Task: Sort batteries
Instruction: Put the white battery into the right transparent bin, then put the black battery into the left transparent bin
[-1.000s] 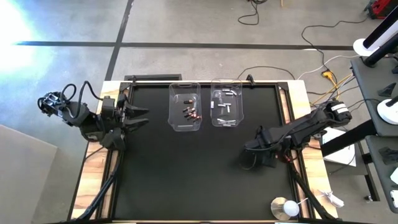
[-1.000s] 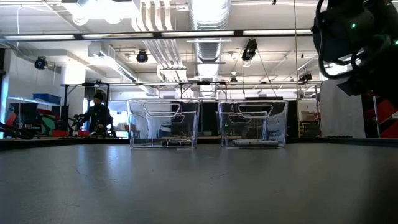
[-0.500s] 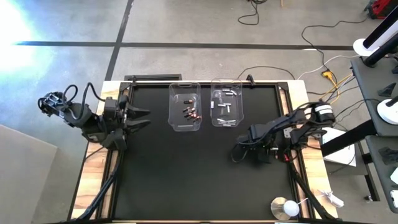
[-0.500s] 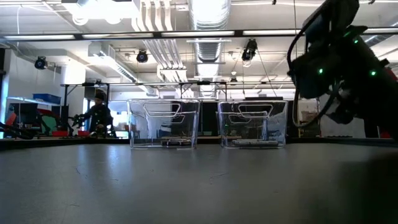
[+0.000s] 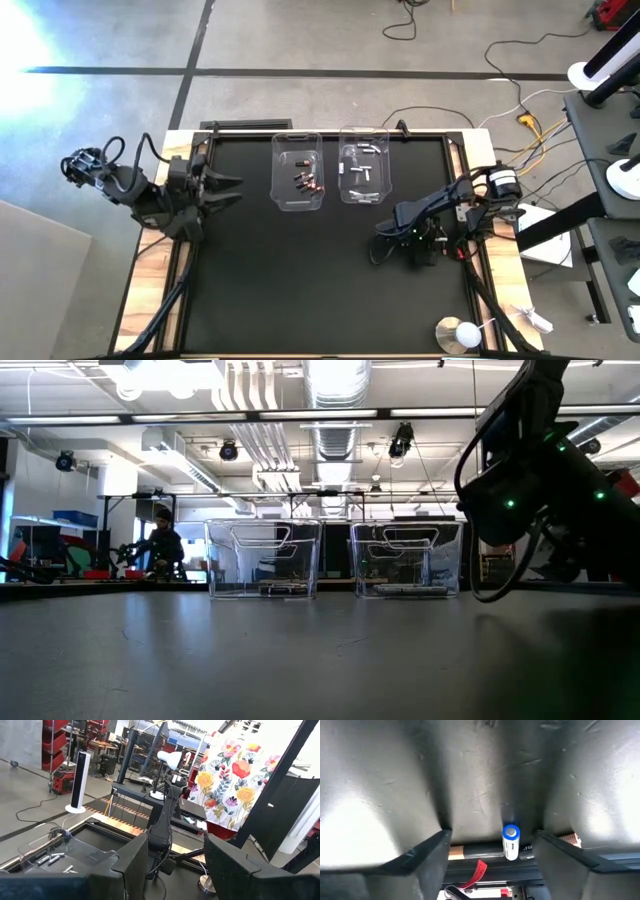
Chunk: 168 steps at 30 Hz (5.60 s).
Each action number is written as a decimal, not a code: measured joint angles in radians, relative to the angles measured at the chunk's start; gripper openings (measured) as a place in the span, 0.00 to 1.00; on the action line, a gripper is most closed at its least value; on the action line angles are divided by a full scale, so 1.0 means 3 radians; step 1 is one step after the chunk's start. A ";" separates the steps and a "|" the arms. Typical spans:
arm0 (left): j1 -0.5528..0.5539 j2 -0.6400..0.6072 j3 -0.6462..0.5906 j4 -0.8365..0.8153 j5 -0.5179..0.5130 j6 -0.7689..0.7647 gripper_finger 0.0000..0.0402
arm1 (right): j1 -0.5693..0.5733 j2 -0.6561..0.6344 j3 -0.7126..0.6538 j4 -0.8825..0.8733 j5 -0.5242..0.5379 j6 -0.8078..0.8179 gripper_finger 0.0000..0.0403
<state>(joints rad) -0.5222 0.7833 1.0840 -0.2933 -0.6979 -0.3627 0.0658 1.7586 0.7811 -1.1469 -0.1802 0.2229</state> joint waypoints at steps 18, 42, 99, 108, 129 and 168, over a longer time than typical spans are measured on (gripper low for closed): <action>0.0001 -0.0058 0.0000 -0.0017 -0.0002 0.0057 0.43 | 0.0004 0.0007 -0.0010 0.0001 0.0066 -0.0147 0.33; 0.0002 -0.0089 0.0000 -0.0072 -0.0098 0.0132 0.43 | 0.0006 -0.0411 -0.0011 0.0103 0.0249 0.0001 0.07; 0.0001 -0.0145 0.0000 0.0381 -0.0529 0.0035 0.43 | -0.2051 0.0950 0.2602 0.0700 0.0162 -0.2603 0.07; 0.0001 -0.0138 0.0000 0.0382 -0.0760 0.0035 0.43 | -0.2093 0.1028 0.2600 0.0749 0.0164 -0.2546 0.10; 0.0001 -0.0070 0.0000 0.0272 -0.0759 0.0076 0.43 | -0.1653 -0.0540 0.2706 0.0551 0.0345 -0.1414 0.51; 0.0001 0.0084 0.0000 -0.0008 -0.0599 0.0134 0.43 | -0.1311 -0.1390 -0.0006 -0.0420 0.0226 0.0835 0.59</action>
<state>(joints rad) -0.5220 0.8086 1.0840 -0.2958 -0.8776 -0.3225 -0.3275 1.3417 0.7792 -1.2730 -0.1126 0.4734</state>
